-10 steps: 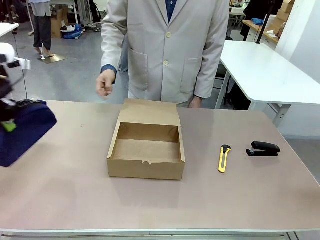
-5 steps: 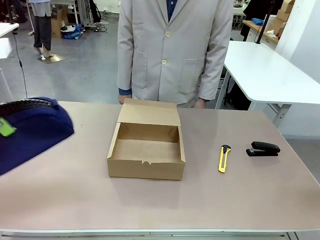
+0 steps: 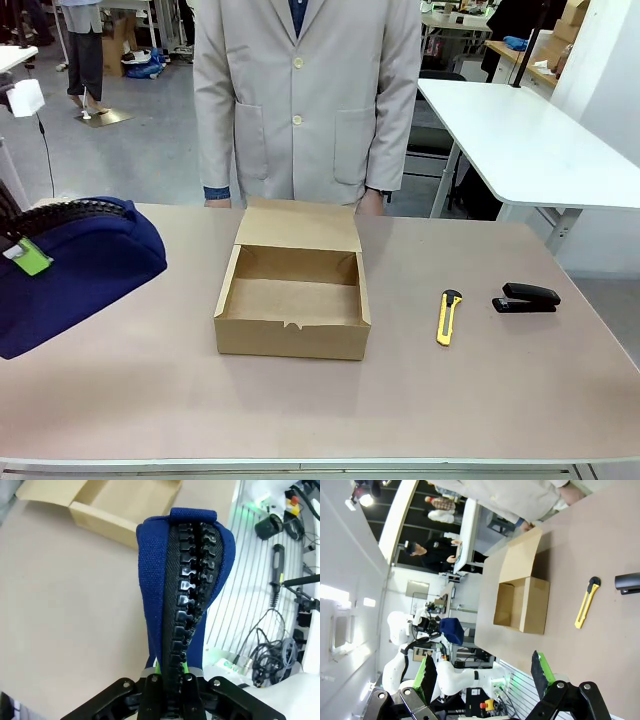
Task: Pack the item into the box.
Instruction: Pick up the item indicated by the person and place it inside the Mailer Box.
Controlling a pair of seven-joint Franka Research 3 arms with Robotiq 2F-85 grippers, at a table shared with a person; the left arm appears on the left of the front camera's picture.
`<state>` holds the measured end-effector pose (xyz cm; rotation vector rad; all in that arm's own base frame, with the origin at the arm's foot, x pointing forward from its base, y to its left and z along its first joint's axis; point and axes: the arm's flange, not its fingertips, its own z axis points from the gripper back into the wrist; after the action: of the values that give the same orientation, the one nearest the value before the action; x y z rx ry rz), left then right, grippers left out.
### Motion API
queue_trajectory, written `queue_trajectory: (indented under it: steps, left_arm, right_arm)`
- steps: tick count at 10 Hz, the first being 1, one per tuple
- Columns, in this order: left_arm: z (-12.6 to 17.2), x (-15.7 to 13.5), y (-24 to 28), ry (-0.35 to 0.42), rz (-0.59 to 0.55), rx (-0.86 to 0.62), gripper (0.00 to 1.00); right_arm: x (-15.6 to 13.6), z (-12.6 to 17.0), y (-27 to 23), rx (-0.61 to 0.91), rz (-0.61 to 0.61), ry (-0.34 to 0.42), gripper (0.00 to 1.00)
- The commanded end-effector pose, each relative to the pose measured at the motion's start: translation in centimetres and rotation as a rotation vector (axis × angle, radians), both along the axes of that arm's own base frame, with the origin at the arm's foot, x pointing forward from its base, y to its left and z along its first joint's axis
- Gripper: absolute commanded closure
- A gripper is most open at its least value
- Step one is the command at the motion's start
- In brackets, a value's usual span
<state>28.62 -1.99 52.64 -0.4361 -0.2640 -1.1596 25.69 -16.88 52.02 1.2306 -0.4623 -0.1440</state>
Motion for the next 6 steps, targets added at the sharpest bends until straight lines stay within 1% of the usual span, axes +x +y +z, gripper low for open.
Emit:
queue_trajectory:
  steps: [1, 2, 3, 4, 5, 6]
  left_arm:
    - [-0.4, 0.3, -0.5, 0.020, -0.006, -0.008, 0.92]
    - [1.1, 0.0, -3.9, -0.089, -0.144, 0.025, 0.92]
    - [3.0, 1.1, -8.9, -0.168, -0.205, 0.102, 0.92]
    - [4.6, 2.8, -15.3, -0.250, -0.301, 0.175, 0.92]
    - [5.0, 4.1, -20.4, -0.303, -0.330, 0.243, 0.92]
    - [4.8, 4.8, -25.0, -0.318, -0.390, 0.284, 0.92]
  right_arm:
    - [0.3, 0.2, 0.0, 0.007, 0.003, -0.032, 0.00]
    - [0.3, 0.2, 0.0, 0.007, 0.003, -0.032, 0.00]
    - [0.3, 0.2, 0.0, 0.007, 0.003, -0.032, 0.00]
    - [0.3, 0.2, 0.0, 0.007, 0.003, -0.032, 0.00]
    - [0.3, 0.2, 0.0, 0.007, 0.003, -0.032, 0.00]
    - [0.3, 0.2, 0.0, 0.007, 0.003, -0.032, 0.00]
